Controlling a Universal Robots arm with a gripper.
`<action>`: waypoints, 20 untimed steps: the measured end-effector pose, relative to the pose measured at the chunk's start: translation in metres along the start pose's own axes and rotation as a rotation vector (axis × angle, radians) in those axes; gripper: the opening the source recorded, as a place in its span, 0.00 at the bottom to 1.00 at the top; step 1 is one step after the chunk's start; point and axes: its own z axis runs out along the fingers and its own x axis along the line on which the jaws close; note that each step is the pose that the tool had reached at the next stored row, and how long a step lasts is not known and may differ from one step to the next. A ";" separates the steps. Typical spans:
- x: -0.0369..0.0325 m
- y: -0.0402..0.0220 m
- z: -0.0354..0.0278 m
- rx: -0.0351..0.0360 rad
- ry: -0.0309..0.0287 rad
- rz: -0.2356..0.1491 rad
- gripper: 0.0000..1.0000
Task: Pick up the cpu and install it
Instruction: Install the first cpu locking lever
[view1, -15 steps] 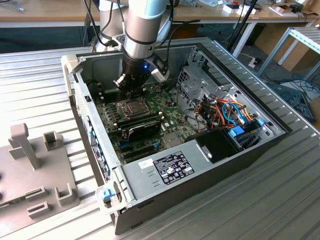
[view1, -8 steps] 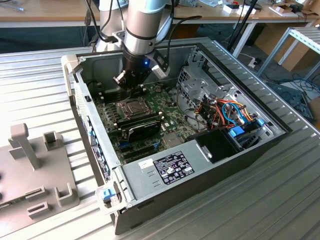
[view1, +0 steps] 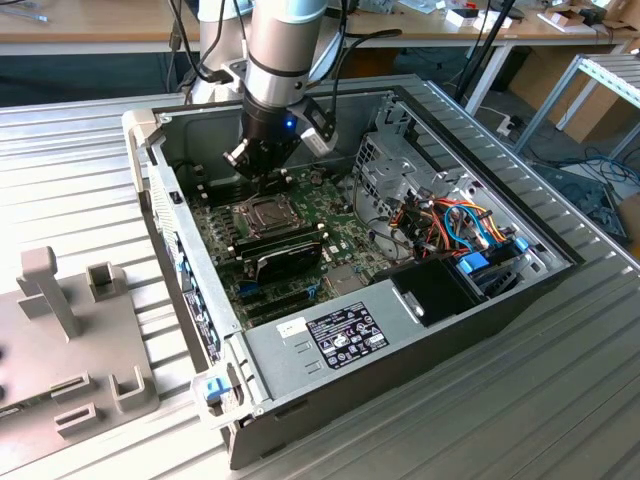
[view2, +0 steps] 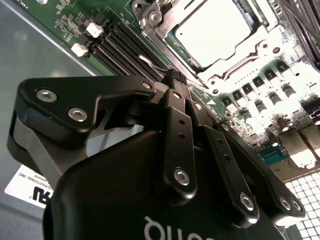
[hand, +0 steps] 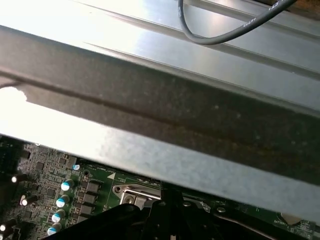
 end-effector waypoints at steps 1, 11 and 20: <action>0.0001 0.0004 0.0000 0.0000 0.0000 0.000 0.11; -0.0004 0.0033 0.0002 0.0000 -0.0001 0.000 0.11; -0.0003 0.0029 0.0001 0.0036 0.0010 0.000 0.11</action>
